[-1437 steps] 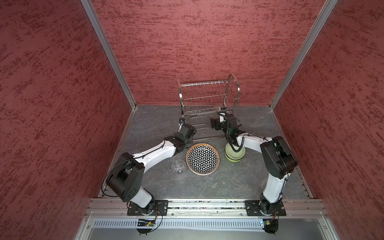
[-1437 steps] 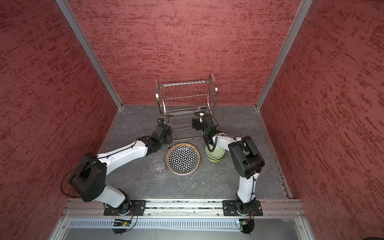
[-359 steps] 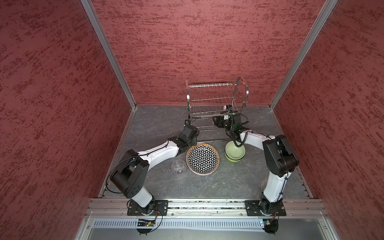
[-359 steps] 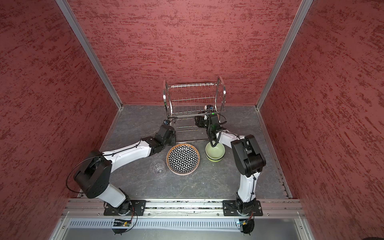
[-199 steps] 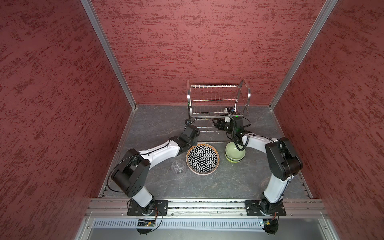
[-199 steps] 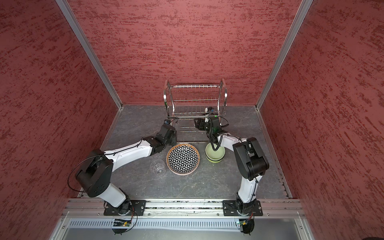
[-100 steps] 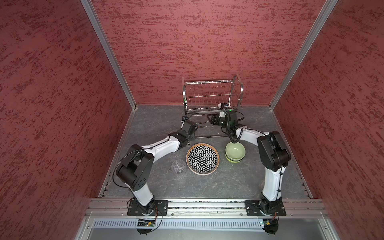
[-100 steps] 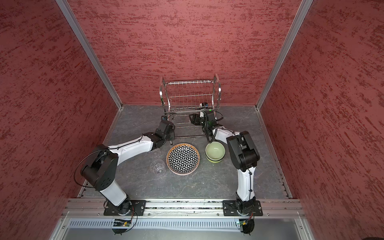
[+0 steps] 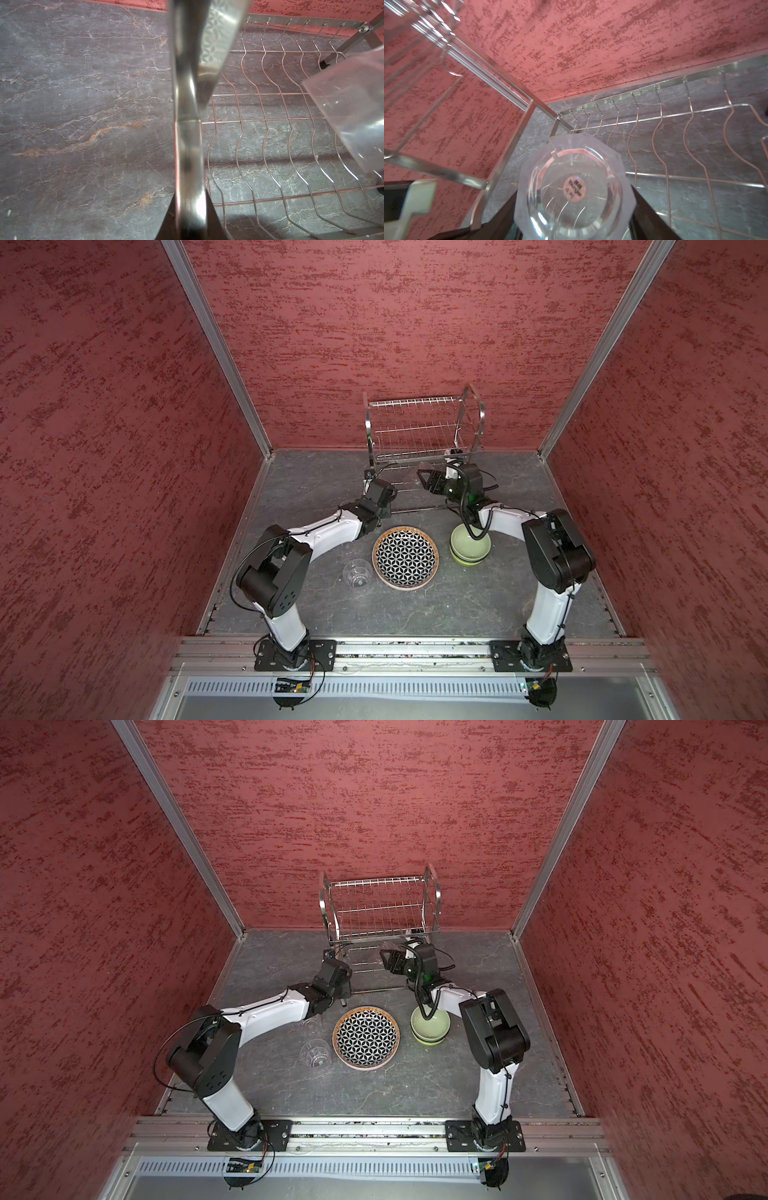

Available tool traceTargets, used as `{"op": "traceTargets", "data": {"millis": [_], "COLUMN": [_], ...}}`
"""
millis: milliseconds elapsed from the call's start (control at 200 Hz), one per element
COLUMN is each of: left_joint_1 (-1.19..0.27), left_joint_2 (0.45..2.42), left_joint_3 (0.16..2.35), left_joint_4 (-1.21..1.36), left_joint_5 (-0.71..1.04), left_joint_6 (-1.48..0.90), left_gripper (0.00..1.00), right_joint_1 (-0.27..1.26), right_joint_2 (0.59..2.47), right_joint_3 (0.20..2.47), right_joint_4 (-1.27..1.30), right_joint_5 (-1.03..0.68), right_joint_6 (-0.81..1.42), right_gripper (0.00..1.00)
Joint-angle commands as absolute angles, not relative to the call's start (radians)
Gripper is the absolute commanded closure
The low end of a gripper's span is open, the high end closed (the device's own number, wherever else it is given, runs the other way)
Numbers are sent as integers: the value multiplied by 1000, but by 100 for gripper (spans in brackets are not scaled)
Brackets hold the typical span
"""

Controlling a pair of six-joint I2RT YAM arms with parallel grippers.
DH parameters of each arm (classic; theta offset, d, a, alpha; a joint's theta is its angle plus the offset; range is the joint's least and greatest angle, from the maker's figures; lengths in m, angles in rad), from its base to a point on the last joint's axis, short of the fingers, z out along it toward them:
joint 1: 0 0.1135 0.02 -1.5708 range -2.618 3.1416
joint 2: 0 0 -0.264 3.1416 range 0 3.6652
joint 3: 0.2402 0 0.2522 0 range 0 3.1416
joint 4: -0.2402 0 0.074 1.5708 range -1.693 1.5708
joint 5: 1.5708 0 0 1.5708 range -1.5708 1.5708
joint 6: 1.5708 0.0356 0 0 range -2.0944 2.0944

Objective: Unload the mixed dishes from the dish rack
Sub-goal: 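Pull the clear cup out of the rack with the right gripper, then grasp the clear cup with the left gripper while the right gripper holds it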

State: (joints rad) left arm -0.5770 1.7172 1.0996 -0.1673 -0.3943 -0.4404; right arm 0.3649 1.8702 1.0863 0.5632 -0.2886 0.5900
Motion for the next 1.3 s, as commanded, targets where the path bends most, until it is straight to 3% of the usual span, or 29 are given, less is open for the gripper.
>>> {"op": "traceTargets", "data": {"millis": [0, 446, 621, 757, 1002, 1167, 1293], "left_joint_1": [-560, -557, -557, -558, -574, -601, -627], "left_joint_2": [1726, 1699, 1674, 1649, 1571, 1491, 1424], "left_joint_3": [1097, 1083, 1072, 1064, 1036, 995, 959], "left_joint_4": [-151, -154, -153, -156, -177, -189, -202], "left_joint_5": [-398, -409, -411, -404, -393, -413, -419], "left_joint_6": [-520, -510, -510, -513, -535, -565, -587], "left_gripper": [100, 100, 87, 62, 32, 27, 32], "right_joint_1": [367, 366, 365, 366, 367, 367, 367], "right_joint_2": [1803, 1688, 1640, 1597, 1532, 1498, 1463], "right_joint_3": [1058, 926, 869, 822, 765, 731, 707], "right_joint_4": [676, 715, 713, 719, 722, 733, 742], "right_joint_5": [-300, -308, -296, -289, -280, -277, -276], "right_joint_6": [630, 679, 689, 698, 704, 719, 730], "right_gripper": [74, 75, 75, 75, 76, 76, 76]}}
